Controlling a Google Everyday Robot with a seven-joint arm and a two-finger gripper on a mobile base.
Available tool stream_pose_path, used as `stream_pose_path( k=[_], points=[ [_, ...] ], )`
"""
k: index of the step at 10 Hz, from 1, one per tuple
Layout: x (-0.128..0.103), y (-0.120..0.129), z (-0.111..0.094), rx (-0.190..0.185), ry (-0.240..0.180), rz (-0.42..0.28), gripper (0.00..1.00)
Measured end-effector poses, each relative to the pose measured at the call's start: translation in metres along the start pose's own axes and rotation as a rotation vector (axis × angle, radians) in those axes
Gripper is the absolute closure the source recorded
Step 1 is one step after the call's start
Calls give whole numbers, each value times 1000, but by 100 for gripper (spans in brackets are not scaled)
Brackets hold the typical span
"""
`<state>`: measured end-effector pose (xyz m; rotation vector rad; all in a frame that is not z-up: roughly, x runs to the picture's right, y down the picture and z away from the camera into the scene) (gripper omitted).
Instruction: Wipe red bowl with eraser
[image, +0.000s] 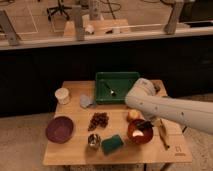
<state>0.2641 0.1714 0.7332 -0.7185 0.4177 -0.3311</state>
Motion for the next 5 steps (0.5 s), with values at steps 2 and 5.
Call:
stream_pose_path(
  k=[2,5],
  points=[
    [-5,-7,7,-5,18,3,85],
    [-16,-21,13,-5,38,-8,85]
  ],
)
